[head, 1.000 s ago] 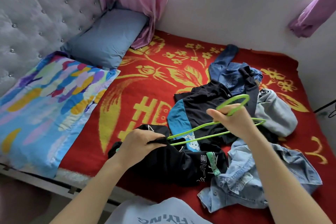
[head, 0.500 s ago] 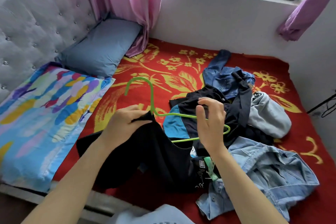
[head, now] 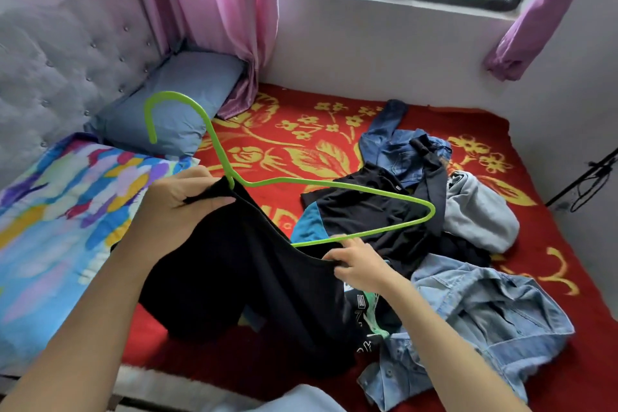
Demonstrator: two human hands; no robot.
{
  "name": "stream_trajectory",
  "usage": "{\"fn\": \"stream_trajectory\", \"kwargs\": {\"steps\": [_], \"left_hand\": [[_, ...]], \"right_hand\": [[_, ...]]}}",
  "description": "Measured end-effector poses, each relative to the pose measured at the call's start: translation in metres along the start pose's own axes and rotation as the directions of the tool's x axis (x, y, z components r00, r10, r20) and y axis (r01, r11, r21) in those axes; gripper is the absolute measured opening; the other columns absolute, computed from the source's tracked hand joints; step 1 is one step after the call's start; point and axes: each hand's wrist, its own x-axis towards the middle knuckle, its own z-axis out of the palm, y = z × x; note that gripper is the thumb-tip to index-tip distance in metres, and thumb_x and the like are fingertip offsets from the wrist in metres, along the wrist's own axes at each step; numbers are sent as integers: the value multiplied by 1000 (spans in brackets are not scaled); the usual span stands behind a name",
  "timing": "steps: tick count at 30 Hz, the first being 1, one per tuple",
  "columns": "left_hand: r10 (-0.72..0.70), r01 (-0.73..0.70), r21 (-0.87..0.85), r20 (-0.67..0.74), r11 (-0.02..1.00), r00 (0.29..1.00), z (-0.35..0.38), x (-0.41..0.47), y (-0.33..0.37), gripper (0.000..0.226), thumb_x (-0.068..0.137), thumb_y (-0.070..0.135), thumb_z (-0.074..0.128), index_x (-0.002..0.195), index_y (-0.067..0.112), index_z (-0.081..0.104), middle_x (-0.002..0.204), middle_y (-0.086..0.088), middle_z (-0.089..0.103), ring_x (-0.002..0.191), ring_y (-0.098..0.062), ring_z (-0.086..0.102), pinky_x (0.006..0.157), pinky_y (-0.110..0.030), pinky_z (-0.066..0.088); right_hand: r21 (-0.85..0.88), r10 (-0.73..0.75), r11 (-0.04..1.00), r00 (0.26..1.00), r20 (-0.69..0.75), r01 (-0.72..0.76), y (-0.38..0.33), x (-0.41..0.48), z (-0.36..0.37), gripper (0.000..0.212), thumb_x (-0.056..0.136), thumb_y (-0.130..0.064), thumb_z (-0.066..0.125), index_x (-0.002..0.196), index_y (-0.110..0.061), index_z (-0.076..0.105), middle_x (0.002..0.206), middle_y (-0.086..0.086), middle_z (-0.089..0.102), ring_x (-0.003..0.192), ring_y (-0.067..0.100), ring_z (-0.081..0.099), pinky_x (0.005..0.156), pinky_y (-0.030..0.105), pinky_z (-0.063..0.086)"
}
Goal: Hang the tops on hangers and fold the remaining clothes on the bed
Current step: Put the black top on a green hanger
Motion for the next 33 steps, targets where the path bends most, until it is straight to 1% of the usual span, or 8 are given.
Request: {"fn": "stream_trajectory", "kwargs": {"steps": [2,4,7,10,15,23,27,33], "left_hand": [[-4,4,-6,-26,1000,1000,-11,-1,-5,23,69,33,68,71,55,62,71,18,57,66,8,48,66,-5,35],[-33,33,14,-31,999,999,-22,-5,-15,6,67,45,62,70,49,63,73,-3,59,66,-2,48,67,-11,36],[-12,1,180,56,984,998,-35,-16,-40,39,73,68,55,91,37,71,81,-3,57,71,-7,53,70,-14,38],[50,-84,336,111,938,993,-33,-21,-51,58,84,73,35,109,25,56,91,7,52,75,-5,52,67,-18,40],[307,-321,459,106,829,946,24,-26,-40,25,84,33,49,107,24,53,75,-1,59,70,-13,49,55,-25,40],[187,-163,307,-48,937,981,58,-16,-13,36,92,56,39,108,27,54,69,-1,54,57,-13,49,49,-27,42],[117,-111,236,-8,965,993,55,-9,-11,49,87,65,38,104,28,64,76,7,48,62,-13,51,54,-32,43],[90,-90,382,18,920,996,41,-6,-12,53,80,58,47,102,18,73,75,5,55,72,-13,52,54,-33,51]], "right_hand": [[-342,24,940,999,46,-7,11,-7,-8,25,86,-14,45,104,-18,61,118,5,58,116,25,48,79,31,31],[-439,-66,898,983,-169,-15,26,-17,-26,14,76,-12,39,72,-18,51,80,7,66,82,26,64,62,30,31],[-467,-239,884,882,-407,23,39,-35,-63,17,60,-18,33,52,-15,47,50,-2,53,46,18,57,53,26,29],[-433,-246,901,859,-450,30,22,-52,-82,21,60,-17,32,50,-10,50,48,-1,51,45,20,54,53,25,28],[-169,-223,974,799,-558,154,-36,-48,-79,37,61,-18,29,59,-5,63,53,3,58,47,26,57,43,26,49],[-46,-169,984,837,-520,170,-92,-41,-97,41,88,-44,41,84,-7,59,83,4,59,78,20,54,71,29,39],[-128,-189,980,903,-386,151,-88,-32,-115,38,90,-38,57,110,-6,60,102,5,63,94,19,57,81,27,42],[-392,-281,904,930,-237,173,-88,-25,-129,33,93,-39,52,91,-11,69,86,1,66,82,20,59,70,33,48]]}}
